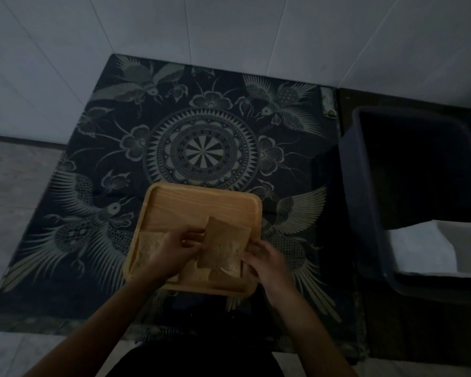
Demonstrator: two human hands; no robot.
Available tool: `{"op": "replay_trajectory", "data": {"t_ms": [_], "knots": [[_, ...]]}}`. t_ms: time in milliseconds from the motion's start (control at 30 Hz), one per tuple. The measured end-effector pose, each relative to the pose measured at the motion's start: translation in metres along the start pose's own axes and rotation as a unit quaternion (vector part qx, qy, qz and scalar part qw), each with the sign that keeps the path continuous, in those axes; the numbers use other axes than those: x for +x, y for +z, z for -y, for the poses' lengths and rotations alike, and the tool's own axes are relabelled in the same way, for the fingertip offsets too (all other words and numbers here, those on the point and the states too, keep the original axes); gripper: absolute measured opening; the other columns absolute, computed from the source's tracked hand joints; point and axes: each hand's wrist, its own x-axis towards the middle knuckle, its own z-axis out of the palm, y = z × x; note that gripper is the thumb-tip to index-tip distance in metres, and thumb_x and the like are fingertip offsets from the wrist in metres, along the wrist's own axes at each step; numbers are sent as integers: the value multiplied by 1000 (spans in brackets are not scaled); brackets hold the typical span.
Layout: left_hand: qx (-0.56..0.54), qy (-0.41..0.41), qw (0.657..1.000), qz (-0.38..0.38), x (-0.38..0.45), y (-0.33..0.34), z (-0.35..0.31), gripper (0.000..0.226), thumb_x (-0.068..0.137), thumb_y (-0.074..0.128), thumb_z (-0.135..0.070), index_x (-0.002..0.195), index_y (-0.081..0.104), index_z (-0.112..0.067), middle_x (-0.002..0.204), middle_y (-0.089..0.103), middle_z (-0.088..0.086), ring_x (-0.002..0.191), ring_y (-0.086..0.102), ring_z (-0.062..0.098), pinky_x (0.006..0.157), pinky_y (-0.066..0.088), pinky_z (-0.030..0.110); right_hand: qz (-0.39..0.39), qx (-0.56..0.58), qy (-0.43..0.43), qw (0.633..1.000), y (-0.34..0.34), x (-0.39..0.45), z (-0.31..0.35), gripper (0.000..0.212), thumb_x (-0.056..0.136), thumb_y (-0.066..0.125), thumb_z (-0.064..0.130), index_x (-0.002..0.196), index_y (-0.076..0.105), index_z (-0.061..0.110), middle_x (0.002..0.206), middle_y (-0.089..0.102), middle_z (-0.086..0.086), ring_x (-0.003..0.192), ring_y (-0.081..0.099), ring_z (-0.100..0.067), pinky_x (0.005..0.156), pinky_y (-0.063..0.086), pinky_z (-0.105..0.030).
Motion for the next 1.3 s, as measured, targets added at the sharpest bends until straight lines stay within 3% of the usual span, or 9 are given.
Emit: {"op": "replay_trajectory", "data": {"t_ms": [167,300,400,500,667,800,933,1100,1300], "knots": [[-33,-13,999,9,12,-31,-4,33,89,72,-8,120,66,-17,114,71,5,102,70,22,86,61,40,-9,-12,-18,1000,26,7,12,32,80,85,15,102,67,29,92,79,4,75,75,-10,59,58,-24],[-74,-34,997,15,19,-53,-3,32,88,73,-6,118,67,-17,113,71,8,102,72,25,83,62,40,-1,-15,-6,1000,49,19,23,39,80,85,20,114,67,28,105,77,2,91,76,-17,75,62,-32],[-82,-39,996,15,24,-72,-1,31,88,73,-6,116,68,-17,112,73,7,100,73,25,85,62,43,2,-27,4,1000,67,30,29,36,83,82,21,116,68,24,106,77,0,90,76,-18,69,61,-29],[-80,-38,996,4,31,-92,3,29,87,73,-5,112,70,-20,109,74,6,97,74,21,79,63,37,14,-46,13,999,83,42,34,33,83,82,24,113,69,27,101,79,6,87,77,-11,73,62,-32],[-67,-36,997,-18,46,-118,6,29,86,74,-7,98,70,-34,102,74,0,81,75,7,59,57,16,29,-72,32,996,110,66,43,30,85,81,23,110,68,30,88,79,15,78,77,-8,57,57,-21],[-57,-48,997,-31,61,-129,11,30,86,74,-8,106,67,-29,107,70,2,90,73,16,57,57,16,26,-71,28,997,126,83,44,31,86,80,18,113,67,26,89,79,12,72,76,-5,57,59,-21],[-51,-65,996,-36,73,-136,16,32,86,75,-12,113,66,-28,108,68,-1,96,69,15,64,58,23,21,-76,27,996,139,97,42,31,88,78,14,114,66,24,103,76,7,76,75,-3,59,58,-19],[-24,-69,996,-48,84,-138,23,33,87,74,-14,118,66,-24,109,69,1,98,69,15,71,59,27,10,-89,28,996,147,107,33,31,90,75,12,117,65,24,111,72,1,99,71,-14,71,60,-25],[35,-45,996,-71,87,-136,24,36,87,73,-13,123,67,-19,108,72,-2,100,69,13,91,59,40,12,-105,12,994,148,116,24,37,90,76,14,124,63,21,111,69,-3,97,71,-13,71,60,-20]]}}
